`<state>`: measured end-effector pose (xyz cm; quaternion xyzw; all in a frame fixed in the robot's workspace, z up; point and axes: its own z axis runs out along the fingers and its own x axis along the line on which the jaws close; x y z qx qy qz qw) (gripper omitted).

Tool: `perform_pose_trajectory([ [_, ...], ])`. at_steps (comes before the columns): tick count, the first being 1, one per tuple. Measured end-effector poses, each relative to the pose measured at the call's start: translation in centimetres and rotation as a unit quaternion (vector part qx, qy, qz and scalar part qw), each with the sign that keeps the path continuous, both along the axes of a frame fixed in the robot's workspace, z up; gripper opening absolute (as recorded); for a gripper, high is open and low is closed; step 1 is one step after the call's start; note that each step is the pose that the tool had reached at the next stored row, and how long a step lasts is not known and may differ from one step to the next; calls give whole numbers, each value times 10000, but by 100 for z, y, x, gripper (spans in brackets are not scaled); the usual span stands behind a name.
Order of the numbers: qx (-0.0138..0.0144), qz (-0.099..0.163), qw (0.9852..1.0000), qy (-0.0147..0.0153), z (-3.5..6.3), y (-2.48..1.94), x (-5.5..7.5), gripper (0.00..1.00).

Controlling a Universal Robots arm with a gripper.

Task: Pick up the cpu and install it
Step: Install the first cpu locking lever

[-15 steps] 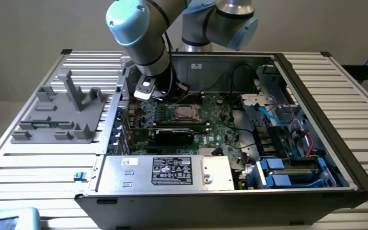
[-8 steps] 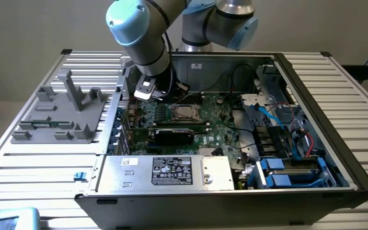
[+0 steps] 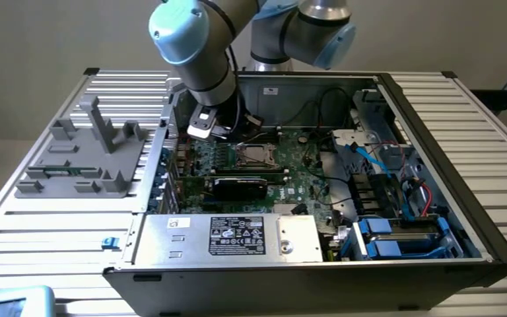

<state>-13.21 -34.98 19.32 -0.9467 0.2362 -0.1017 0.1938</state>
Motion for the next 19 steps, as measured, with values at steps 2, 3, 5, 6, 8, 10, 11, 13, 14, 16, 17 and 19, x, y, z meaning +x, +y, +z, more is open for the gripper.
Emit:
perform_pose_trajectory([
  [2,-1,0,10000,0,-5,0,11,11],
  [3,-1,0,10000,0,-8,0,18,11],
  [5,0,0,10000,0,-13,1,29,11],
  [6,0,0,10000,0,-15,1,34,11],
  [8,-1,0,10000,0,-18,1,47,11],
  [10,0,0,10000,0,-20,1,66,11],
  [11,0,0,10000,-1,-20,1,77,11],
  [13,0,0,10000,0,-21,1,94,11],
  [14,0,0,10000,0,-21,1,105,11],
  [16,1,0,10000,-1,-22,1,124,11],
  [17,0,0,10000,-1,-23,1,128,11],
  [19,0,0,10000,0,-24,1,136,11],
])
